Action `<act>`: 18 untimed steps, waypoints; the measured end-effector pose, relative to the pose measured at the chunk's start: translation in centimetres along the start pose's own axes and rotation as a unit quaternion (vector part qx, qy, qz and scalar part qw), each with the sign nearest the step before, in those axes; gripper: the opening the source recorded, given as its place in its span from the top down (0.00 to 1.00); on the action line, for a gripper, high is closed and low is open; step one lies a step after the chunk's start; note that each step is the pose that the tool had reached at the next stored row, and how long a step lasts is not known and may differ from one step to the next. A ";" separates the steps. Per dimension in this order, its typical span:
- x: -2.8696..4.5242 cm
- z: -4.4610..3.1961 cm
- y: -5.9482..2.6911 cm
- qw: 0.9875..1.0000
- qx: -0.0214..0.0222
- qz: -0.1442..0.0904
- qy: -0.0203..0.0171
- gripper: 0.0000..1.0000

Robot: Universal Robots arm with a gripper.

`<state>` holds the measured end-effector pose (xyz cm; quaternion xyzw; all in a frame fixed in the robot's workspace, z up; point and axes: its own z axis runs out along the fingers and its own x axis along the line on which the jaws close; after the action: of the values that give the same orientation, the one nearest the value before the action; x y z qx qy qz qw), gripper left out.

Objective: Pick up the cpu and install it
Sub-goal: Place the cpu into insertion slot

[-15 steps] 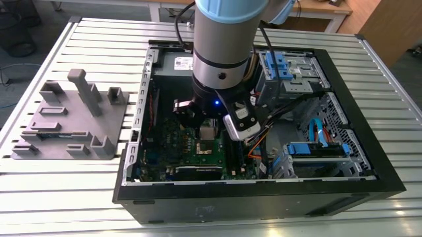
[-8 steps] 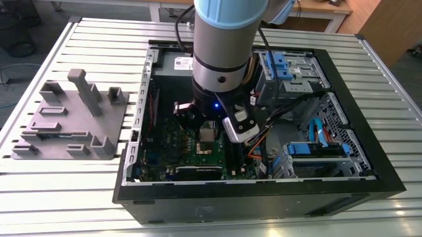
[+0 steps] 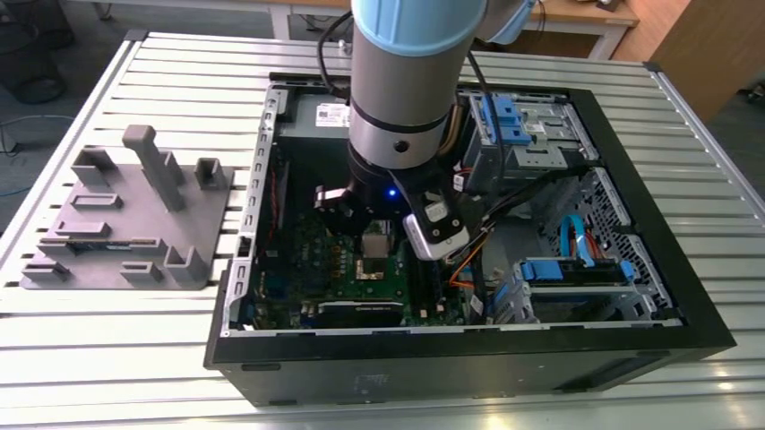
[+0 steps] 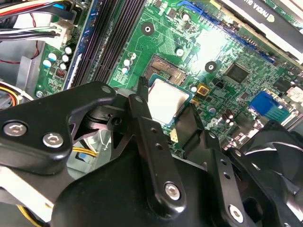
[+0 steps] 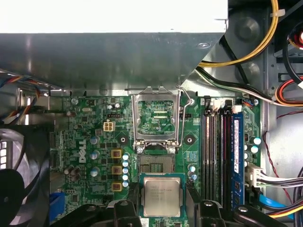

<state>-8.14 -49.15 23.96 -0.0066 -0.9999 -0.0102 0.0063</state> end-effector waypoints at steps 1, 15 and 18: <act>0.00 0.08 0.00 1.000 0.000 0.000 0.000 0.53; -0.01 1.10 -0.02 1.000 0.000 0.000 0.000 0.53; -0.02 1.21 -0.02 1.000 0.000 0.000 0.000 0.53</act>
<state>-8.14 -49.14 22.74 -0.0065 -0.9999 -0.0104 0.0062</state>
